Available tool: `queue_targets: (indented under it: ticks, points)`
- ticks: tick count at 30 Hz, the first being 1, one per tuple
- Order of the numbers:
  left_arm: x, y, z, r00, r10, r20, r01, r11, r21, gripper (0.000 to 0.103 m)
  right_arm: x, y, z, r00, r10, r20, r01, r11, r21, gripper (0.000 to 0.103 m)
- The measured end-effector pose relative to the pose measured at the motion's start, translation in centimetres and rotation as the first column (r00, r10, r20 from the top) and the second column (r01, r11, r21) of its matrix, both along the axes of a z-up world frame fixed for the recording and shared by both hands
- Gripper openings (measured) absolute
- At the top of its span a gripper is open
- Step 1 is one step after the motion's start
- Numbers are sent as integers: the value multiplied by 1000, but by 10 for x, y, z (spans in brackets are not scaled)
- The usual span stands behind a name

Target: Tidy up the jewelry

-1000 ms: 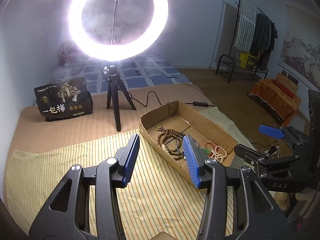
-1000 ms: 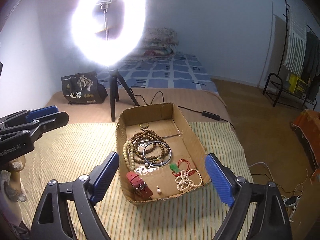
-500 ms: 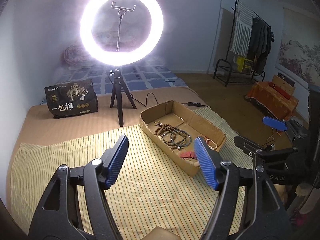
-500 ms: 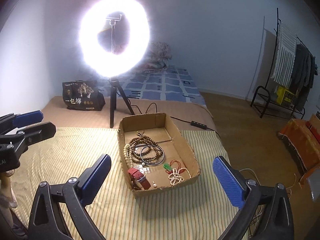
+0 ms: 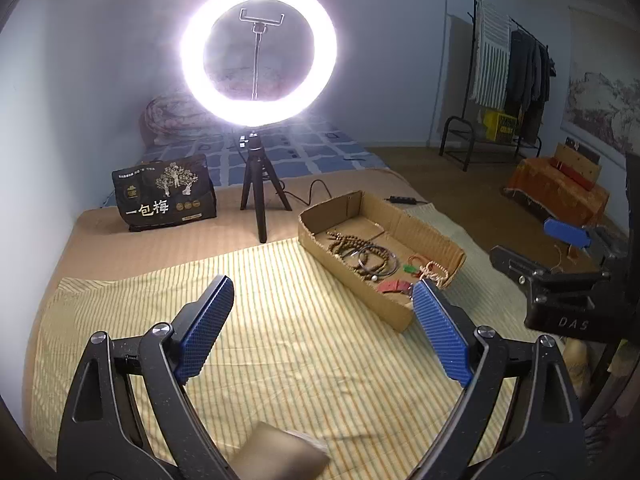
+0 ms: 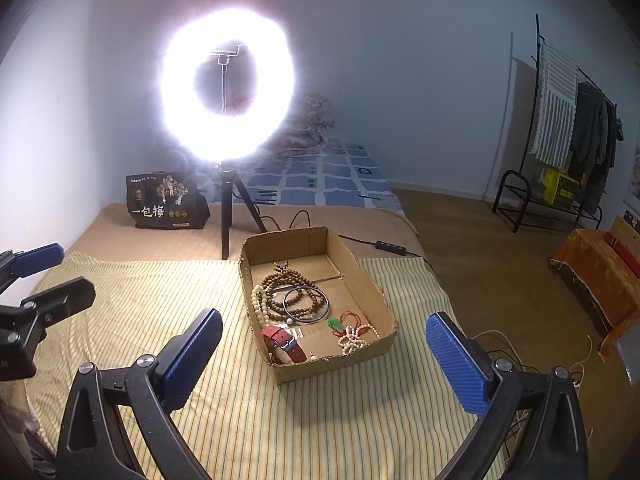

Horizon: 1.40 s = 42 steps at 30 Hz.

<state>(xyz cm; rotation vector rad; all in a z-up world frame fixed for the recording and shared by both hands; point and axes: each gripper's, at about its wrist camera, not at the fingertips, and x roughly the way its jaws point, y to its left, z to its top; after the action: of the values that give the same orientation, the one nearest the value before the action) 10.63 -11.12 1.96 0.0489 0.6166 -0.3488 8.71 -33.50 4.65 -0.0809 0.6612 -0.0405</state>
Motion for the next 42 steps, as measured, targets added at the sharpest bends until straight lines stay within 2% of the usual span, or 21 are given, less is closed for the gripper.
queue_targets:
  ticks: [5,9,42]
  points:
    - [1,4,-6,1000,13,-20,-13,1000,13,94,1,-1,-4,1000,-7,-1,7,1000,-9,103]
    - [1,7,-6,1000,25,-17,-25,1000,1,102,3,-3,-6,1000,-15,-7,15,1000,2,103]
    - [-2,3,-7,1000,20,-20,-20,1000,15,102,2,-9,-10,999,-36,-15,35,999,-22,103]
